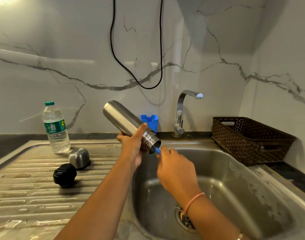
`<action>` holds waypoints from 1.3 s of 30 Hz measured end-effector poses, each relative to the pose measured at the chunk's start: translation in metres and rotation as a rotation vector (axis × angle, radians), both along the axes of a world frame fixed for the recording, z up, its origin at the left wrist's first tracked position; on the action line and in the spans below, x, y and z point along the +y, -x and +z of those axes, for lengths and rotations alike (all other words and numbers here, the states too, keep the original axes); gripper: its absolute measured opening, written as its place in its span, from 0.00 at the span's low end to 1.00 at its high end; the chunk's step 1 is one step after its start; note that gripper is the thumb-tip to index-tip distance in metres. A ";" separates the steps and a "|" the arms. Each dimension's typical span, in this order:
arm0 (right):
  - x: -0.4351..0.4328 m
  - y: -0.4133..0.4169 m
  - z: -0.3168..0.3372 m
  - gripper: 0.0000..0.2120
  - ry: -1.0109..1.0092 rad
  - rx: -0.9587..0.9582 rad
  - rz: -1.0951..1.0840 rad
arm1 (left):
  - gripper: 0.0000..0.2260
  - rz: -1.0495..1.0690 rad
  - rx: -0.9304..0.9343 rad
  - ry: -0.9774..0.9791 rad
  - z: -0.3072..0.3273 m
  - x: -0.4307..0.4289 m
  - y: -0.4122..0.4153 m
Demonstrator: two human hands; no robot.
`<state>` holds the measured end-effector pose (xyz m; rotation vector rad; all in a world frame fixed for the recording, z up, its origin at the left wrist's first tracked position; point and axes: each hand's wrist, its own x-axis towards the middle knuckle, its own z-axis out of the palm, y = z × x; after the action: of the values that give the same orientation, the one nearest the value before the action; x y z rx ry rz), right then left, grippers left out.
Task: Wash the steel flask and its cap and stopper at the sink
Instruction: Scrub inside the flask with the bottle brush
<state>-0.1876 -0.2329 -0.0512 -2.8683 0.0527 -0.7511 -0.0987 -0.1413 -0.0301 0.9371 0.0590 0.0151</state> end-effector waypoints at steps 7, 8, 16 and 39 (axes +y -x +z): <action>-0.002 -0.009 0.009 0.14 -1.264 0.375 0.229 | 0.33 -0.048 -0.028 -0.032 -0.001 0.005 -0.001; -0.005 -0.007 0.010 0.14 -1.444 0.409 0.266 | 0.34 -0.057 -0.041 -0.042 -0.001 0.005 -0.001; -0.002 -0.005 0.000 0.14 -0.036 0.072 -0.011 | 0.35 0.024 -0.001 -0.074 -0.002 0.002 -0.003; -0.011 -0.010 -0.005 0.13 -0.759 0.294 0.200 | 0.32 0.044 0.048 -0.114 -0.002 0.009 -0.008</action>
<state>-0.1780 -0.2442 -0.0565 -2.1820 0.0689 -0.1916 -0.0910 -0.1327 -0.0325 1.0500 0.1237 0.0369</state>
